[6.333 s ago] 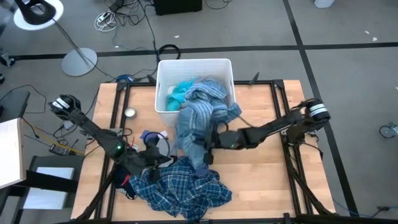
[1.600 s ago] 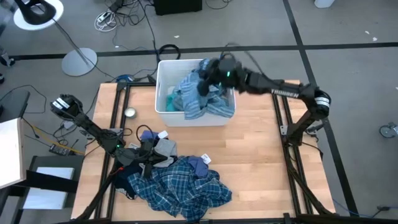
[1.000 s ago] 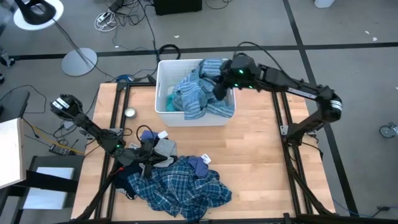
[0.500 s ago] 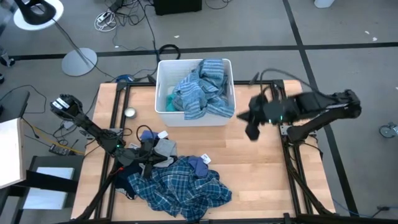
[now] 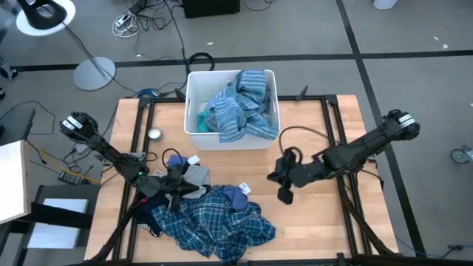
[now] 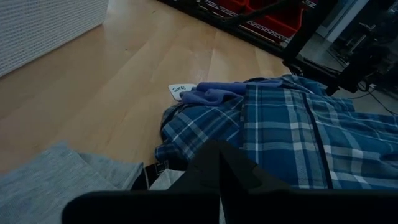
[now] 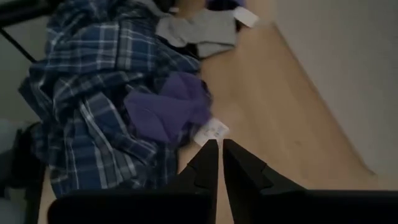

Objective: Sort clothes
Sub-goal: Put the right purple sock into the white laundry bin

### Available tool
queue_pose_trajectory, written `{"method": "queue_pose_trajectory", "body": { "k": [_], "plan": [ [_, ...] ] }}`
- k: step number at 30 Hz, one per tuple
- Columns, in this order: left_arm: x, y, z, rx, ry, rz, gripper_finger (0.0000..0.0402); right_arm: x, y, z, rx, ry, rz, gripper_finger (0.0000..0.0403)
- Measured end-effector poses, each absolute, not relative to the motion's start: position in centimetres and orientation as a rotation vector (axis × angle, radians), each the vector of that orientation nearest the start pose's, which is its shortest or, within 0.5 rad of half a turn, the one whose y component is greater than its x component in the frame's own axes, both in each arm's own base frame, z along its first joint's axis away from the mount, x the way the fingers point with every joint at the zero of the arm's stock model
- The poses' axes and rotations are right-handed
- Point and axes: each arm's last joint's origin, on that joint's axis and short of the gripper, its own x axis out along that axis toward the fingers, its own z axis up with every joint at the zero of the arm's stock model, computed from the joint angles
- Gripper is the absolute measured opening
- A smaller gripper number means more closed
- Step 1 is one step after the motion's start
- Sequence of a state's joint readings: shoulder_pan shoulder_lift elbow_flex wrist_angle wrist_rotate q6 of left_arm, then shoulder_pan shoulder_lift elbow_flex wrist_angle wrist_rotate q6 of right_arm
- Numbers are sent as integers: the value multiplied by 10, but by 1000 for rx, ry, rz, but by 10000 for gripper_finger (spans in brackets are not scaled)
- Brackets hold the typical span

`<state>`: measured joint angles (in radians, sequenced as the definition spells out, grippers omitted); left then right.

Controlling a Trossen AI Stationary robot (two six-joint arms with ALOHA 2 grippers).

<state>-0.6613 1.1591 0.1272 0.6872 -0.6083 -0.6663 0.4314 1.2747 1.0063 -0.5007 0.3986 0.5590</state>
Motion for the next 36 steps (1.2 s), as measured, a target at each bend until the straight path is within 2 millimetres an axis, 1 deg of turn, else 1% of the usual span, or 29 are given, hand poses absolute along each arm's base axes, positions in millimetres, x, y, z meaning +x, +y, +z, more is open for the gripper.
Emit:
{"method": "queue_pose_trajectory", "body": {
  "k": [4,9,13,16,25,32,34,36],
  "plan": [
    [150,-96,135,-472,283,44,0,267,111,268,238,632,-88,51],
    [150,-96,134,-472,290,44,0,296,126,251,194,577,-4,100],
    [150,-96,134,-473,290,44,0,311,132,234,165,627,19,134],
    [150,-96,134,-475,290,44,0,318,137,225,154,665,63,147],
    [150,-96,134,-475,290,44,0,343,148,188,126,680,84,150],
    [150,-96,134,-523,289,51,0,358,152,170,80,704,76,149],
    [150,-96,134,-530,289,52,0,359,149,165,62,713,36,139],
    [150,-96,135,-533,286,51,0,360,146,164,57,717,20,112]
  ]
}}
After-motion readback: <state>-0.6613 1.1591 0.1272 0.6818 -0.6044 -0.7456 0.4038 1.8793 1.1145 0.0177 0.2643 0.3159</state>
